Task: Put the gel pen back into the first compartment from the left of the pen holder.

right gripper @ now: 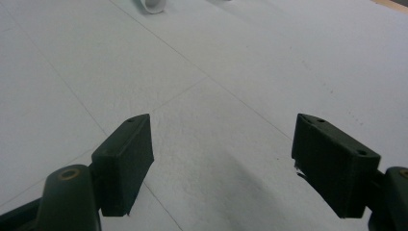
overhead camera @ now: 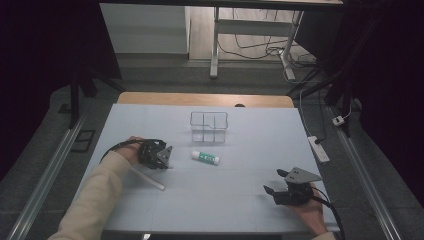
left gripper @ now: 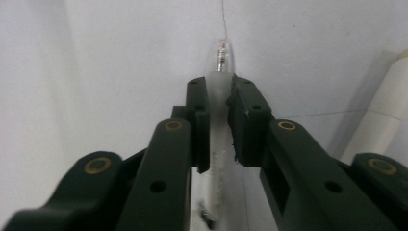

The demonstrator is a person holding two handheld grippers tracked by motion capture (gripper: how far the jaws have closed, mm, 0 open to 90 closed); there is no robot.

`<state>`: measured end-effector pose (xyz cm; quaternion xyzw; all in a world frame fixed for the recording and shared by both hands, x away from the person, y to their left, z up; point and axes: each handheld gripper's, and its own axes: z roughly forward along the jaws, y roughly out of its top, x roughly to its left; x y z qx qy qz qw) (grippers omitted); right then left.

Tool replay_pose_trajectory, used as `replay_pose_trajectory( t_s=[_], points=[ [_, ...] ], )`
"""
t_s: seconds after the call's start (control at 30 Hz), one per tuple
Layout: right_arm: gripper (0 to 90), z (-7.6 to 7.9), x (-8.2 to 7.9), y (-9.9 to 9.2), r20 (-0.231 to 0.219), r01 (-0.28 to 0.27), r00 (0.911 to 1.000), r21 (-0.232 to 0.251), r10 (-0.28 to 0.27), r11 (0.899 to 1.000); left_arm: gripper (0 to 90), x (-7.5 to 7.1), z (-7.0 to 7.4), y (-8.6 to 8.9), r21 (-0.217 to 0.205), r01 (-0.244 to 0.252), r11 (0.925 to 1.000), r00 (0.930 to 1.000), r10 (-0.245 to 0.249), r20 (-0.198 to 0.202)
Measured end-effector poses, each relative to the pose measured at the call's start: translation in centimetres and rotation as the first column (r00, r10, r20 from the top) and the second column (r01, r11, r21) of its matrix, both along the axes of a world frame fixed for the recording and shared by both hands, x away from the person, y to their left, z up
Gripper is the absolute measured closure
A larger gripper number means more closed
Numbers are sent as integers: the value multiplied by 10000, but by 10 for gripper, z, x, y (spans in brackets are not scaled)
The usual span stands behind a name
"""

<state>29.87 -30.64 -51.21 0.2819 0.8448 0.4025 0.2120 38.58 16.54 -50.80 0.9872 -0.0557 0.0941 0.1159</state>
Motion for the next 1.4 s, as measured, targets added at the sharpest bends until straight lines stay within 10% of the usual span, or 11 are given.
replay_pose_trajectory(
  t_s=[0.5, 0.8, 1.33, 1.4],
  points=[
    [223, 2, -1, -1, 36, 19, 10000, 54, -19, 10000, 804, -3, 3, -2, 82, 158, 9998, 9984, -163, 543],
    [223, 2, -1, -1, 24, 21, 10000, 62, -21, 10000, 805, -2, 19, 3, -969, -552, 9938, 9947, 632, 809],
    [223, 0, 0, 0, 4, 31, 10000, 5, -31, 10000, 804, 5, 34, 5, -2066, -2331, 9503, 9661, 2506, 627],
    [223, 0, 0, 0, 2, 28, 10000, -1, -28, 10000, 804, 6, 36, 5, -2367, -2604, 9360, 9588, 2795, 503]
  ],
)
